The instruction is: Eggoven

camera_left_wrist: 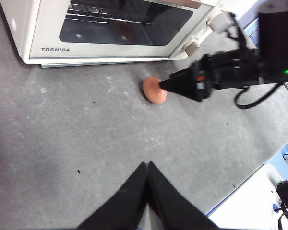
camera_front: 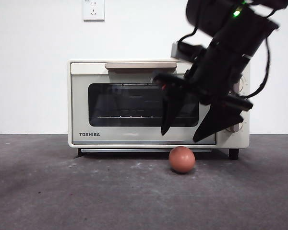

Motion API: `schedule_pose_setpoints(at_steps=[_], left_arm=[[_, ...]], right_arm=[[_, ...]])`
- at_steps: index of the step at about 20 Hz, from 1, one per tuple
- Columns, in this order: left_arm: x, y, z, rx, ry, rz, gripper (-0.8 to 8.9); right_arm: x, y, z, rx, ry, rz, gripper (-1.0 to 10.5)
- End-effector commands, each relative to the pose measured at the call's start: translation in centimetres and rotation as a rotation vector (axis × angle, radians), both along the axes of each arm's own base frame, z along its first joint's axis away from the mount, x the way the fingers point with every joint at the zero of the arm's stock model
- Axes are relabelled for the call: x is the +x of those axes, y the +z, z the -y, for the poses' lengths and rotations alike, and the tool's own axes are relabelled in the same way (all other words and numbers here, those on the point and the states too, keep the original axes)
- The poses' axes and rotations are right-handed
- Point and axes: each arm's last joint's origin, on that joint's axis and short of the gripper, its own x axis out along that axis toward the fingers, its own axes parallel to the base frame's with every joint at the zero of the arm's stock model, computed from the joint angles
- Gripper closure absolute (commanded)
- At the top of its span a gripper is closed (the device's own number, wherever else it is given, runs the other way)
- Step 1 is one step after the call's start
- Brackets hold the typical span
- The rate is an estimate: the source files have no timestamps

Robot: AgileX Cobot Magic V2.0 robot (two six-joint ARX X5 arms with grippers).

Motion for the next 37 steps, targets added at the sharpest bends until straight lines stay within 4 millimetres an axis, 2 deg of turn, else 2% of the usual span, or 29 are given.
schedule_pose_setpoints(at_steps=[1, 8, 18, 21, 25, 27, 29, 32, 37], left_arm=[[0.1, 0.6, 0.1, 0.006, -0.018, 0.038, 8.08], [0.1, 0.6, 0.1, 0.006, -0.018, 0.039, 8.08], [0.1, 0.7, 0.1, 0.005, -0.018, 0.045, 8.08], [0.1, 0.7, 0.1, 0.005, -0.018, 0.045, 8.08], [0.1, 0.7, 0.1, 0.005, -0.018, 0.045, 8.08], [0.1, 0.7, 0.1, 0.006, -0.017, 0.047, 8.08], [0.4, 0.7, 0.1, 0.003, -0.015, 0.049, 8.08], [1.3, 0.9, 0.3, -0.013, -0.012, 0.064, 8.08], [4.3, 2.6, 2.1, 0.003, -0.031, 0.129, 8.08]], right_arm=[[1.0, -0.6, -1.0, -0.007, -0.01, -0.012, 6.0], [1.8, -3.0, -1.5, -0.074, -0.035, -0.047, 6.0], [2.1, -4.4, -1.6, -0.098, -0.037, -0.083, 6.3], [2.0, -4.4, -1.6, -0.103, -0.04, -0.082, 7.1], [1.8, -4.5, -1.6, -0.113, -0.033, -0.105, 9.4], [1.8, -4.4, -1.7, -0.109, -0.03, -0.1, 9.4], [1.7, -3.7, -1.6, -0.099, -0.03, -0.085, 9.4], [0.8, -1.5, -1.6, -0.079, 0.003, -0.047, 9.4], [-2.9, 4.2, -0.7, -0.072, 0.11, 0.046, 9.4]])
